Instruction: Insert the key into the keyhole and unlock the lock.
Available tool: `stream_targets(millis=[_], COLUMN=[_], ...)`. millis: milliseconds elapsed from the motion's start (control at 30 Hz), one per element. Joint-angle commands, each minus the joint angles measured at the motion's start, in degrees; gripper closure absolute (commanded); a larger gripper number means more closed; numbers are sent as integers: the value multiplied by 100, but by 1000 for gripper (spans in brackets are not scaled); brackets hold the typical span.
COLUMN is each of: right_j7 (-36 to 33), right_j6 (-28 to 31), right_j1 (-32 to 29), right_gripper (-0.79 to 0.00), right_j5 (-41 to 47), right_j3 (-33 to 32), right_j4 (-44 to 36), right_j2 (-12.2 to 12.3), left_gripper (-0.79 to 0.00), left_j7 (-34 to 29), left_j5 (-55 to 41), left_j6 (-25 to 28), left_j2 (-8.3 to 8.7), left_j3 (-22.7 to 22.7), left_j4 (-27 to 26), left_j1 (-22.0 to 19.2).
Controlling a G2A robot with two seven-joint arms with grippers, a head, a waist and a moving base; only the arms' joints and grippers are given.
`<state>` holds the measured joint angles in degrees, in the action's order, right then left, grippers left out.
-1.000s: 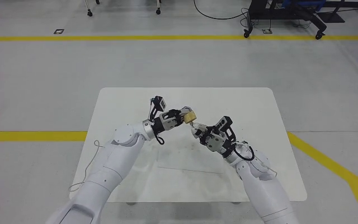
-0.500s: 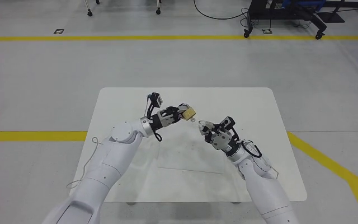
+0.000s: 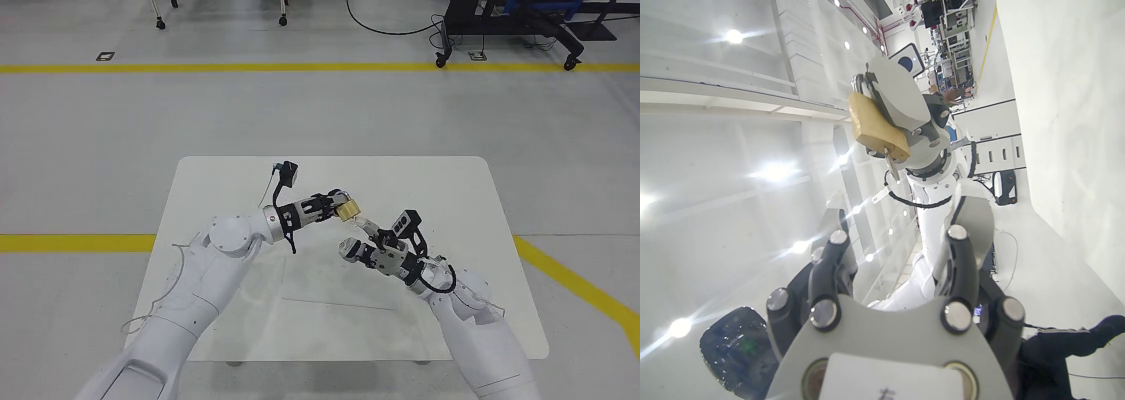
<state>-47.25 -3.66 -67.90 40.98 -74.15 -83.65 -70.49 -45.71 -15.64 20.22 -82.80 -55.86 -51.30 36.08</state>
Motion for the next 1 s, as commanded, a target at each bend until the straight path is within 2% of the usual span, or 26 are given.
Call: stream_targets(millis=[0,133,167,200,367,600,667,700,967], right_j7=[-26,0,-8,-22,-28,-218,-273,-303,-363], right_j6=[19,52,66,71,-23,-89,-135,-152,-476], right_j1=[-11,38,51,58,159,265,288,301,376], right_gripper=[-342,-256,-200,-182,-203,-166,-77,0,0], right_j5=[74,307,354,427,689,1066,1236,1307,1803], right_j3=[-15,-56,-69,-82,-79,18,40,49,82], right_j4=[28,177,213,257,525,746,809,840,1122], right_j2=[0,-11,-13,-16,-34,-76,-92,-99,-139], left_gripper=[0,0,0,0,0,0,0,0,0], left_j7=[45,59,53,59,9,-2,-3,-2,-8], left_j5=[69,97,104,87,66,58,66,67,79], left_j6=[-42,-92,-94,-89,-100,-66,-41,-29,68], left_j2=[4,1,1,-1,-12,-39,-45,-48,-62], left_j3=[0,-1,-2,-10,-10,19,28,30,24], left_j4=[-79,-154,-164,-172,-153,-97,-83,-73,-36], left_j1=[28,54,52,55,33,17,20,22,21])
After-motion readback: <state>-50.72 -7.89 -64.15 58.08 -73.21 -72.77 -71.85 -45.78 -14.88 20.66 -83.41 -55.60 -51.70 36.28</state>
